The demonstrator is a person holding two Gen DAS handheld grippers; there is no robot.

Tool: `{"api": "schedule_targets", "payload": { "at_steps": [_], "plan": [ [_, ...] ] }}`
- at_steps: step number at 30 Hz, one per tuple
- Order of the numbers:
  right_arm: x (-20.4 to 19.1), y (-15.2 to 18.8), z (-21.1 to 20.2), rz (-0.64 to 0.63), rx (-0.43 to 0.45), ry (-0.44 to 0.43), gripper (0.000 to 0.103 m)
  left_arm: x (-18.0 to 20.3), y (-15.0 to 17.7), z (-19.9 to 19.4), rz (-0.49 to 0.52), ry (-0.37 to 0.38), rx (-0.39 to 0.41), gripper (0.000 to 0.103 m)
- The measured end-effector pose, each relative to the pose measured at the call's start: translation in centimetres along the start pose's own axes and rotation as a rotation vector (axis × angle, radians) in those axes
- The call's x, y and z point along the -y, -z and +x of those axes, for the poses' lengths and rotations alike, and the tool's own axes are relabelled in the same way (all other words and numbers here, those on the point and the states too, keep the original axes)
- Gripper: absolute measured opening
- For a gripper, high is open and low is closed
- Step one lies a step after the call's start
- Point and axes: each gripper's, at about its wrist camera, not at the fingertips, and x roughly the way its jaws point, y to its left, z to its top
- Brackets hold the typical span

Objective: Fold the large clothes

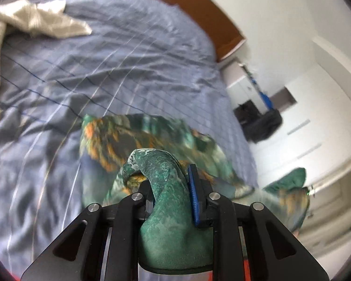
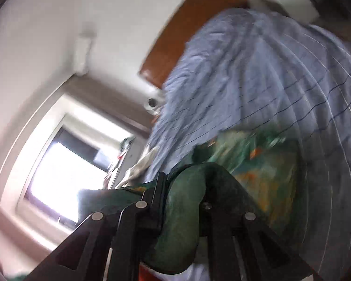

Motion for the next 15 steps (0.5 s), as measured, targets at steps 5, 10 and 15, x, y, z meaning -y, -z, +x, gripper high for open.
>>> {"api": "schedule_targets", "payload": {
  "at_steps": [5,10,15],
  "plan": [
    [7.2,-2.1,7.6,0.123,-0.05,0.16,0.014,-4.1,-1.2,8.6,-0.094,-0.114,-0.106,0.038],
    [12.8,-0.8,10.5,0.366,-0.045,0.187,0.015,-5.8,-1.2,9.5,-0.167,-0.044,-0.13,0.057],
    [13.2,-1.8,9.9,0.508,-0.097,0.086,0.042,-4.5,-2.9,5.6,-0.114,-0.043,-0.074,0.087]
  ]
}}
